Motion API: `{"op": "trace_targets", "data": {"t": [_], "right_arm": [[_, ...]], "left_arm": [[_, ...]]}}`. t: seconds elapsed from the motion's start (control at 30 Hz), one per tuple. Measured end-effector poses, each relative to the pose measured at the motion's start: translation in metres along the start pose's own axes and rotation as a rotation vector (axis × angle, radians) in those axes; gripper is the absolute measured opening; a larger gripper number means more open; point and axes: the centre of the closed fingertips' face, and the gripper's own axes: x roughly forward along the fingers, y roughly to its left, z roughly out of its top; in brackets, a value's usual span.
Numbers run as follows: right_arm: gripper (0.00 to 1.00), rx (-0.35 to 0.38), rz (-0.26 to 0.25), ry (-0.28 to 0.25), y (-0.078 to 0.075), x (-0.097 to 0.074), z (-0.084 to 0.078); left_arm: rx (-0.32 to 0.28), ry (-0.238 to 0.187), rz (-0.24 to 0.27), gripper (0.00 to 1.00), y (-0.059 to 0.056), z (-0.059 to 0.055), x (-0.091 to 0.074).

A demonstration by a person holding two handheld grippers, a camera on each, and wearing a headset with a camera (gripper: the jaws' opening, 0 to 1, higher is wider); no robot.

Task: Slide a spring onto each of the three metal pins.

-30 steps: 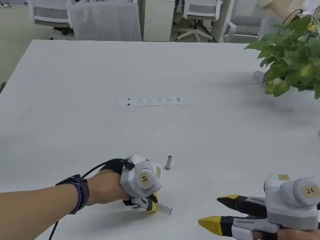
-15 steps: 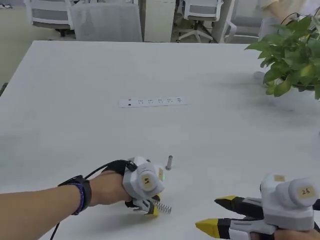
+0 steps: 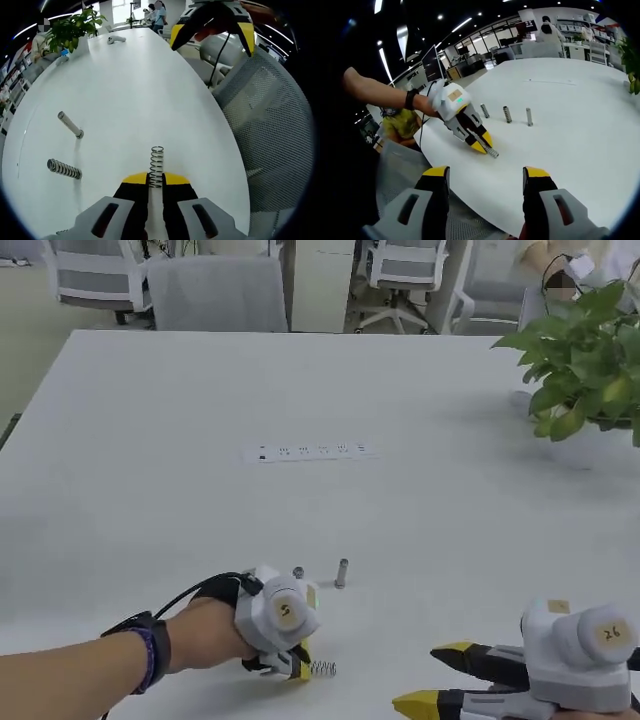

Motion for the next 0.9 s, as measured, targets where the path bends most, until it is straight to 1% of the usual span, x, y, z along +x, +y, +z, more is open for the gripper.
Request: {"op": "trace_targets", "data": {"t": [0.03,0.07,0.13,0.27,0.4,0.6,0.73,0.9], "right_arm": [[0.57,0.000,0.001,0.001,0.000,0.001,0.000],[0.57,-0.001,0.003,0.004,0.000,0.002,-0.001],[0.57,-0.007,0.012,0.009,0.003,0.005,-0.001],[0.57,-0.017,0.024,0.012,0.006,0.009,0.001],[0.57,-0.027,0.040,0.013,0.011,0.014,0.004],[0.56,-0.040,0.060,0.019,0.016,0.021,0.006],[0.55,-0.050,0.073,0.023,0.020,0.025,0.008],[0.55,-0.067,0.096,0.029,0.025,0.031,0.013]], "left_arm": [[-0.008,-0.005,0.004,0.02,0.000,-0.001,-0.002],[-0.030,-0.022,0.011,0.02,-0.001,-0.001,-0.005],[-0.063,-0.039,0.023,0.02,-0.001,-0.002,-0.009],[-0.086,-0.052,0.034,0.02,-0.003,-0.008,-0.016],[-0.130,-0.074,0.050,0.02,-0.005,-0.014,-0.024],[-0.156,-0.078,0.082,0.02,-0.004,-0.026,-0.037],[-0.186,-0.096,0.109,0.02,-0.003,-0.030,-0.049],[-0.199,-0.107,0.136,0.02,-0.002,-0.034,-0.060]]}}
